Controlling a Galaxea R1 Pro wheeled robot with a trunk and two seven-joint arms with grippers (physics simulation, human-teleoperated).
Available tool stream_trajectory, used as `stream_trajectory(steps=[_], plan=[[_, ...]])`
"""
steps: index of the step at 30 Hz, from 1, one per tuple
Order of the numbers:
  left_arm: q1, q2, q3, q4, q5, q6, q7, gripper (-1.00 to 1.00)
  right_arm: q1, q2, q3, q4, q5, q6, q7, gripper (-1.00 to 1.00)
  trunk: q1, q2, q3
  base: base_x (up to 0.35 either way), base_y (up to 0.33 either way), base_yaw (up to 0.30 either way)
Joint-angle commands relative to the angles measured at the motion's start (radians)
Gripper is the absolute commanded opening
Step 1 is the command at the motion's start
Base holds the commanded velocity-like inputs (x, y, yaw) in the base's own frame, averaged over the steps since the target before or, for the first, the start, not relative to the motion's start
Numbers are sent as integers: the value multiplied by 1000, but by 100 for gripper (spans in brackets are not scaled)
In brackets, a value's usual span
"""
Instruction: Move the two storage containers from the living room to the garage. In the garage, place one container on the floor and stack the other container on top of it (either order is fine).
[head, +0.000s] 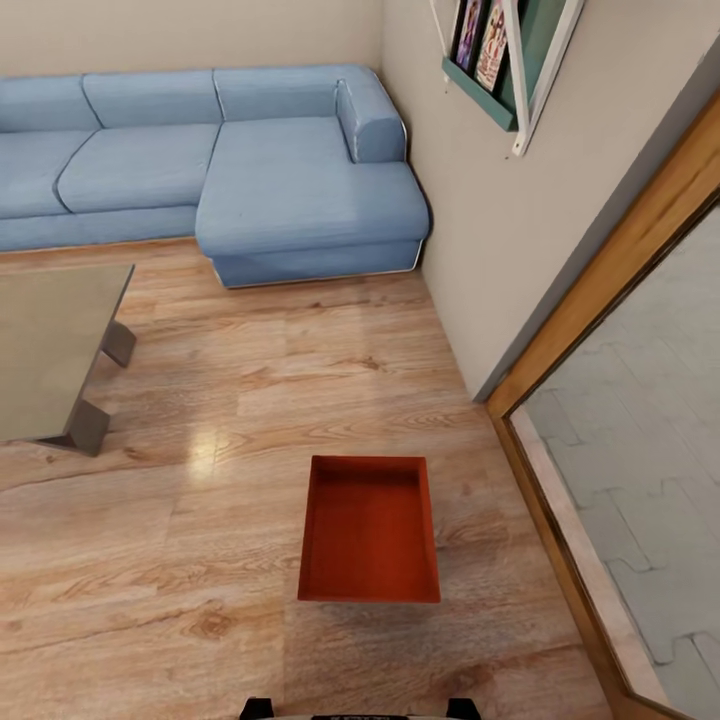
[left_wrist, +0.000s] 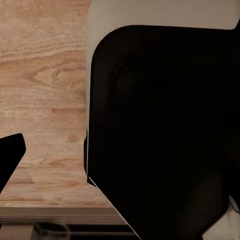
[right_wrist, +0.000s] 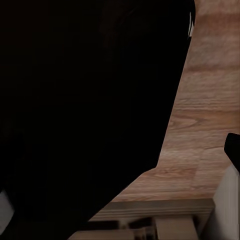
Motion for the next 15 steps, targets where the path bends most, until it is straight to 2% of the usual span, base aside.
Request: stream_trajectory(steps=[1,15], plan=[[0,0,0,0,10,5,-4,100,-1,1,8,3,-9,-5,-1,100,0,0,-1,0,0,92],[0,3,0,0,9,-6,-5,100,0,-2,8,3,-10,-9,-12,100,0,0,-1,0,0,11]])
